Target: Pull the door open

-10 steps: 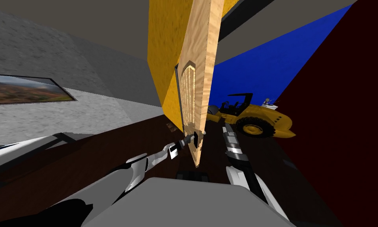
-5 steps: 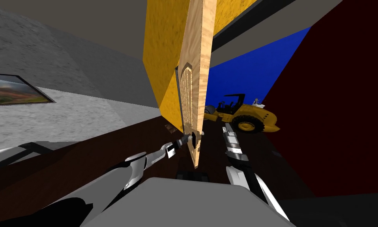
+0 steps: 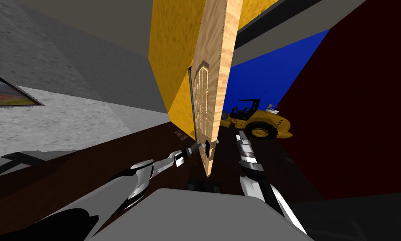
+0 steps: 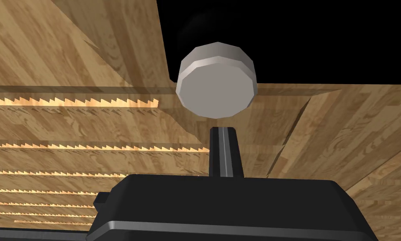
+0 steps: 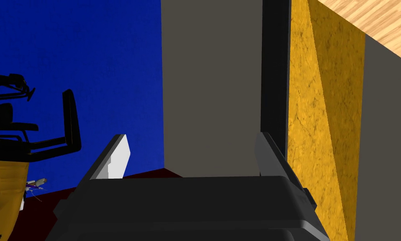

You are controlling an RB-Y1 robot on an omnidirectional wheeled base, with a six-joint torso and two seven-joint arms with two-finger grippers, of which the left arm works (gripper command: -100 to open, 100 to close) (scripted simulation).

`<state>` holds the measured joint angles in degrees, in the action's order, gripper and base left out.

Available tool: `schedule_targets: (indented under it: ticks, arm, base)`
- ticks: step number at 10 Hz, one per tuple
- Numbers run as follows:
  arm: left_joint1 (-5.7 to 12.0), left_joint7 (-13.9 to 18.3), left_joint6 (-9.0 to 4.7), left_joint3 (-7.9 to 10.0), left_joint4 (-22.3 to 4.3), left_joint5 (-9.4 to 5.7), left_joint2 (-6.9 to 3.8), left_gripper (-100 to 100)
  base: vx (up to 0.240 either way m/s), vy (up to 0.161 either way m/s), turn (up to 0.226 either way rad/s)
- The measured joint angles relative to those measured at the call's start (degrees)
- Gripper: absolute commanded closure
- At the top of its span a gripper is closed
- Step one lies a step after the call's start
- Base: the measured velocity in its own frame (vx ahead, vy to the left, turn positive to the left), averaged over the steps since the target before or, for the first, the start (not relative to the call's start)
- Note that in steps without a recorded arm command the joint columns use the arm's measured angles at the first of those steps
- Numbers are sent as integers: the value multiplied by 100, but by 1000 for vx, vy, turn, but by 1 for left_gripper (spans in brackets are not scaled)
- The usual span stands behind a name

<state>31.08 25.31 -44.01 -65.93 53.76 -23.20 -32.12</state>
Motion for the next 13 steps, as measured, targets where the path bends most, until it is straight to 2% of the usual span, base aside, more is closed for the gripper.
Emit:
schedule_targets:
  ticks: [1,10,11,13]
  arm:
    - [50,31,-90,-116,1,-5,-34,-100]
    - [337,132,-732,-1177,583,-104,-578,-100]
    - [338,132,-742,-1189,596,-105,-587,-100]
    - [344,186,-744,-1037,362,-104,-513,-100]
  base:
    - [-19,82,-1]
    - [-1,94,-4]
    - [-27,-1,-234]
    - [-57,-31,-231]
